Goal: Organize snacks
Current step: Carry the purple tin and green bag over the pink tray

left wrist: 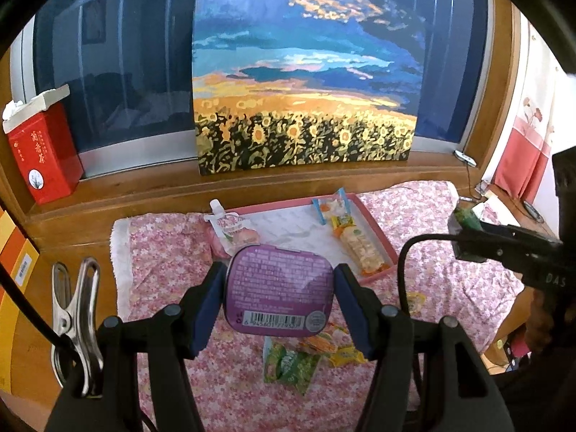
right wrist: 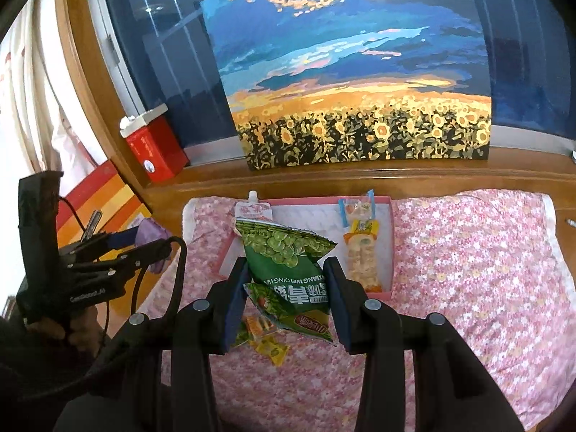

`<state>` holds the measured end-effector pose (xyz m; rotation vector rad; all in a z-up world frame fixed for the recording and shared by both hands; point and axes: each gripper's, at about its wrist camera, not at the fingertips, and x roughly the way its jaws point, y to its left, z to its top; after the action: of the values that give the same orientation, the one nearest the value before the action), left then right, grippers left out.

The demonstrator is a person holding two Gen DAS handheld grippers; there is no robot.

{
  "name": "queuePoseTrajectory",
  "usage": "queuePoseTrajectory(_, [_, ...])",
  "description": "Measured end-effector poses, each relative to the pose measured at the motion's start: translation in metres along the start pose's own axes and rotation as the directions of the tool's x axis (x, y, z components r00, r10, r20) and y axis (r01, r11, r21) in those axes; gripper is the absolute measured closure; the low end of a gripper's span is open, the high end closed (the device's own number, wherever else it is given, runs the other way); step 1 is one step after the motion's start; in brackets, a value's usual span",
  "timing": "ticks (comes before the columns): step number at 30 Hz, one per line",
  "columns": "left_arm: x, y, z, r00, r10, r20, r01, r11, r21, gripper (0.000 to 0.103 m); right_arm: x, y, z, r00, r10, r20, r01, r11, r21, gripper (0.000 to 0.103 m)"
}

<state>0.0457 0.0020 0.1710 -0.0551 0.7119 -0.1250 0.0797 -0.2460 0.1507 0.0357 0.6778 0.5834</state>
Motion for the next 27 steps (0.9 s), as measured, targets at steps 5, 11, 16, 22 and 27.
queuePoseTrajectory(5, [0.013,0.02,0.0,1.0,0.019,0.004,-0.019,1.0,-0.024,0.039,0.005,-0.009,0.012,0.998,-0.05,0.028,0.051,0.998,-0.038,0.06])
queuePoseTrajectory(11, [0.036,0.042,0.011,0.999,0.032,-0.031,-0.034,0.996,-0.088,0.039,0.021,-0.028,0.03,0.996,-0.085,-0.003,0.085,0.996,-0.014,0.06])
queuePoseTrajectory(16, [0.048,0.042,0.012,0.998,0.029,-0.056,-0.033,0.997,-0.075,0.039,0.033,-0.039,0.033,0.996,-0.086,-0.034,0.086,0.996,0.009,0.06])
queuePoseTrajectory(22, [0.062,0.036,0.008,0.996,-0.024,-0.088,0.017,0.996,-0.088,0.039,0.058,-0.044,0.03,0.992,-0.058,-0.109,0.062,0.998,0.031,0.06])
queuePoseTrajectory(27, [0.079,0.034,0.005,0.99,-0.04,-0.138,0.028,0.996,-0.085,0.039,0.085,-0.049,0.028,0.984,-0.035,-0.175,0.044,0.998,0.05,0.06])
